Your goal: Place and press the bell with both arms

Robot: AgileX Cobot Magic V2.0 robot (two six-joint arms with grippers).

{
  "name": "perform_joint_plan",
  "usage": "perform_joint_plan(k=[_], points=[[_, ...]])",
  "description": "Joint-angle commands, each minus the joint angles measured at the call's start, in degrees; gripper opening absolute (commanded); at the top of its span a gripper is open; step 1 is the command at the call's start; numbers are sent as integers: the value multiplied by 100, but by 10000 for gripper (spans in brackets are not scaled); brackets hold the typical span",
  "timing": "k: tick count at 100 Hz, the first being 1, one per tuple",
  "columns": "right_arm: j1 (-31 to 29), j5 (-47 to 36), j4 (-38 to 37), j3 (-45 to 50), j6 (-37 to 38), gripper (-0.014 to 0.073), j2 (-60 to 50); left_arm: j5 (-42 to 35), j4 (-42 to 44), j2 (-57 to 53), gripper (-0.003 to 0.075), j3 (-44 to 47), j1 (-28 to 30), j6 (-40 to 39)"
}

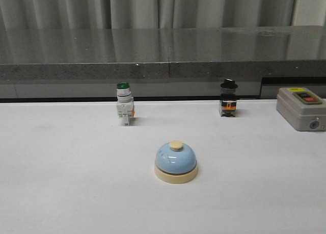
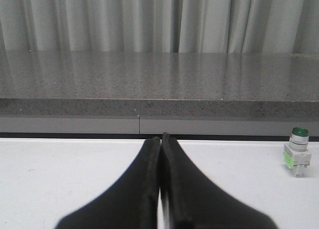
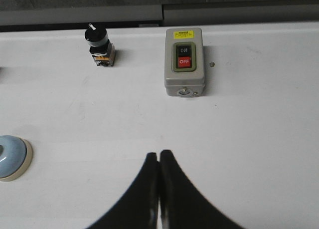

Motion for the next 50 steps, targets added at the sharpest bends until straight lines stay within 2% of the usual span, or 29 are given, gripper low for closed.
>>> perform_joint_plan(k=[1, 19, 50], points=[[-17, -310, 101, -367, -15, -64, 424, -469, -15, -181, -21, 327, 8, -56], [256, -400, 405, -573, -15, -64, 1239, -469, -15, -181, -21, 327, 8, -56], [1513, -741, 416, -1095, -15, -64, 2627, -469, -15, -181, -21, 327, 8, -56]])
